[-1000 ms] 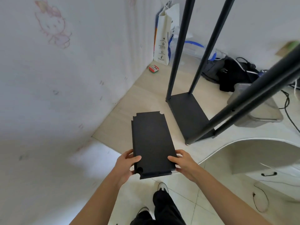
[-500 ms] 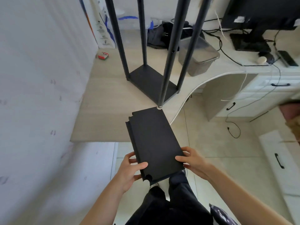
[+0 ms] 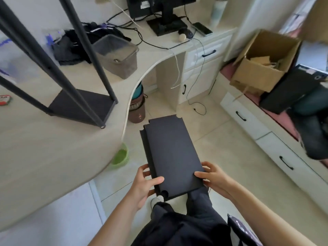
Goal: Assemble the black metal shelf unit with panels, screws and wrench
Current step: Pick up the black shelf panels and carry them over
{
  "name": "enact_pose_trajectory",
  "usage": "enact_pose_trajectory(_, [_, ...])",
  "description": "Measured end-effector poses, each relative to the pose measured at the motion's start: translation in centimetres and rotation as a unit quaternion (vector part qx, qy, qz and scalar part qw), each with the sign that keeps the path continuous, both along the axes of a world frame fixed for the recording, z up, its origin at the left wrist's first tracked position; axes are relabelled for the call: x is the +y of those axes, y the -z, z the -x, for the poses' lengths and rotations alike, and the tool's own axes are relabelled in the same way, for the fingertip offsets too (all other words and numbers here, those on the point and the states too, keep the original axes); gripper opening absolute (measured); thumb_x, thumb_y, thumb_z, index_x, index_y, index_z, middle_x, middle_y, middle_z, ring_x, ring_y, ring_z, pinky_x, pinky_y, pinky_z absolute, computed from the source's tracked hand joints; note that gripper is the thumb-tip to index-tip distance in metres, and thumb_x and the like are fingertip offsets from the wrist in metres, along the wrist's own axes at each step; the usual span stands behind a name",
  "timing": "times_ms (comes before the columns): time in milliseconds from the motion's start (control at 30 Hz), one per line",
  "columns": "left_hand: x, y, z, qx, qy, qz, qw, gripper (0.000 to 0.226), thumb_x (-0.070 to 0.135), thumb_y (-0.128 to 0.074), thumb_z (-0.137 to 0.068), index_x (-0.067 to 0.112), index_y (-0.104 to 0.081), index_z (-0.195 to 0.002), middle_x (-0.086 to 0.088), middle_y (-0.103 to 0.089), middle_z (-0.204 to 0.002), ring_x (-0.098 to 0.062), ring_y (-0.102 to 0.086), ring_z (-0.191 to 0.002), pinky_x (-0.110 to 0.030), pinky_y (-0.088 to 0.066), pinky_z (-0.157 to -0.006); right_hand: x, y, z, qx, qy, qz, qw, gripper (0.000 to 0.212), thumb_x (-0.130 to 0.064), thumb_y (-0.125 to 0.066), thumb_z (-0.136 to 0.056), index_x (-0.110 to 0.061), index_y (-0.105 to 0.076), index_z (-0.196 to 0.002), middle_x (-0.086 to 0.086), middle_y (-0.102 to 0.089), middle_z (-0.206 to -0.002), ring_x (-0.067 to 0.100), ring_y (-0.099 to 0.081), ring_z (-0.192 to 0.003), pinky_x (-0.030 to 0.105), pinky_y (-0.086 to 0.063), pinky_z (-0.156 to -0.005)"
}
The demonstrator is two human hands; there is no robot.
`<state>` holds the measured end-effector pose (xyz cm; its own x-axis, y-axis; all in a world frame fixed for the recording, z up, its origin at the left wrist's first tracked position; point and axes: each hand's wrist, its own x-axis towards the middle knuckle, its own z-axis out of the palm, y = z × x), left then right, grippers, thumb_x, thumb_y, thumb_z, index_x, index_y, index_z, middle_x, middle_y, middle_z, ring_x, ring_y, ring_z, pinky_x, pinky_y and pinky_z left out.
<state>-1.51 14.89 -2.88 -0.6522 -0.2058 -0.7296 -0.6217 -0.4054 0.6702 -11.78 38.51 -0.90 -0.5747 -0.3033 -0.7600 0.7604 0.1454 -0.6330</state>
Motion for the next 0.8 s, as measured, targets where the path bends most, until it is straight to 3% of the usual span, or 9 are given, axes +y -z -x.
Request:
enact_pose_trajectory(100, [2.8,0.1,3.4,0.004,0.043,0.000,0.999,0.074,-0.005,-0.077,-0.082,0.022,-0.041,-0.141,-0.008,-0.053,-0.134,-0.030,-0.062,-0.115,-0.047,-0.057,-0.087,3.5,0.7,1.0,-0.004,0.058,-0.002,0.998,0.035,0.011,-0.060,-0.089,0.002,-0.048,-0.120,0.016,-0.066,-0.107,0.022,-0.064,-0.086,0.025,-0.053,-0.063])
enact_pose_trajectory(233, [7.6,0.6,8.3,0.001,0.085,0.011,0.996,0.073,-0.006,-0.076,-0.083,0.020,-0.042,-0.142,-0.008,-0.052,-0.137,-0.030,-0.062,-0.114,-0.044,-0.055,-0.079,8.7,1.9,3.5,-0.009,0.120,0.000,0.993,0.036,0.011,-0.062,-0.088,0.000,-0.047,-0.119,0.019,-0.066,-0.115,0.025,-0.065,-0.091,0.028,-0.051,-0.070])
enact_pose_trajectory(400, [14.4,1.7,14.6,-0.022,0.121,0.008,0.992,0.071,-0.007,-0.073,-0.085,0.016,-0.043,-0.145,-0.011,-0.052,-0.143,-0.034,-0.059,-0.121,-0.055,-0.054,-0.094,15.8,2.9,7.8,-0.016,0.150,-0.004,0.988,0.033,0.007,-0.064,-0.089,-0.001,-0.048,-0.117,0.019,-0.065,-0.118,0.027,-0.065,-0.096,0.029,-0.053,-0.073])
enact_pose_trajectory(567, [21.1,3.2,20.5,-0.036,0.161,0.011,0.986,0.072,-0.006,-0.072,-0.087,0.017,-0.044,-0.148,-0.009,-0.052,-0.144,-0.032,-0.059,-0.122,-0.047,-0.056,-0.089,22.8,4.3,11.9,-0.021,0.173,-0.014,0.985,0.029,0.009,-0.063,-0.089,-0.003,-0.048,-0.110,0.015,-0.068,-0.104,0.022,-0.067,-0.084,0.025,-0.054,-0.065])
enact_pose_trajectory(633, [23.3,4.1,22.5,-0.040,0.177,0.010,0.983,0.071,-0.006,-0.071,-0.087,0.017,-0.044,-0.148,-0.009,-0.052,-0.145,-0.030,-0.059,-0.122,-0.045,-0.056,-0.087,25.0,5.2,13.2,-0.027,0.186,-0.021,0.982,0.029,0.009,-0.063,-0.089,-0.003,-0.049,-0.111,0.015,-0.068,-0.103,0.022,-0.067,-0.083,0.026,-0.054,-0.066])
enact_pose_trajectory(767, [26.8,6.0,26.8,-0.063,0.204,0.013,0.977,0.075,-0.005,-0.073,-0.086,0.015,-0.041,-0.151,-0.010,-0.047,-0.149,-0.032,-0.055,-0.127,-0.052,-0.052,-0.100,28.1,7.3,15.2,-0.039,0.227,-0.037,0.972,0.028,0.007,-0.063,-0.089,-0.003,-0.050,-0.112,0.015,-0.065,-0.107,0.023,-0.066,-0.086,0.024,-0.052,-0.062])
enact_pose_trajectory(800, [27.6,6.5,27.9,-0.071,0.211,0.012,0.975,0.075,-0.006,-0.072,-0.086,0.013,-0.041,-0.151,-0.009,-0.047,-0.149,-0.030,-0.058,-0.124,-0.050,-0.054,-0.096,28.6,8.0,15.6,-0.041,0.236,-0.044,0.970,0.027,0.007,-0.064,-0.089,-0.002,-0.050,-0.111,0.015,-0.064,-0.111,0.023,-0.066,-0.088,0.024,-0.052,-0.062])
